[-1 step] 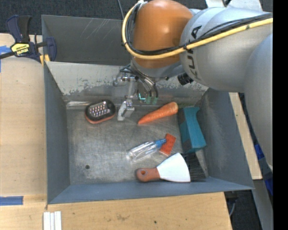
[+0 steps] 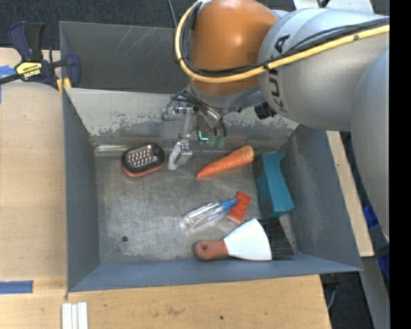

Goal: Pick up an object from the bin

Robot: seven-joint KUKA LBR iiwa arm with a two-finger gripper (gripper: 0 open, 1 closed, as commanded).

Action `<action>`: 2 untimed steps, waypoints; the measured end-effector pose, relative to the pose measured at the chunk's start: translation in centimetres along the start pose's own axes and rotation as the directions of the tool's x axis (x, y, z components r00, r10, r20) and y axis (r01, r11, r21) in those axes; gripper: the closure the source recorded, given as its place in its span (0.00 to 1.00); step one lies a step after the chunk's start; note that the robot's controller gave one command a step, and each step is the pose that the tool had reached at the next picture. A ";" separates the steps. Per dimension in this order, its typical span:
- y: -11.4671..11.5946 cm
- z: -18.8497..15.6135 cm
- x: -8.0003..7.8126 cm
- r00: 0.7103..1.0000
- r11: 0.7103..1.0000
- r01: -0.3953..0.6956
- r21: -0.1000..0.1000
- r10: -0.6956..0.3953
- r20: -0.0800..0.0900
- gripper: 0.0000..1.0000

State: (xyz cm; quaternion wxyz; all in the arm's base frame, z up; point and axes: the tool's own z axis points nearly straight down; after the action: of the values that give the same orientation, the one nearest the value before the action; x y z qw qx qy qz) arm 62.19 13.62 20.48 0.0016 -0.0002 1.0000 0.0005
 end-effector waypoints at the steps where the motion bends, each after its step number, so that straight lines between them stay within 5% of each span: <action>1: 1.9 5.6 -0.6 1.000 1.000 -0.001 -0.001 0.001 0.006 0.00; 2: 4.3 9.8 0.6 1.000 1.000 0.010 0.000 -0.010 -0.003 0.00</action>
Offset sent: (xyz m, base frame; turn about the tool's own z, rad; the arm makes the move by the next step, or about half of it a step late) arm -0.0057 0.0429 -0.0972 -0.0079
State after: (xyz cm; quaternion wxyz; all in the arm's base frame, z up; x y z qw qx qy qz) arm 61.65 17.91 10.65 -0.0001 -0.0051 1.0000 0.0003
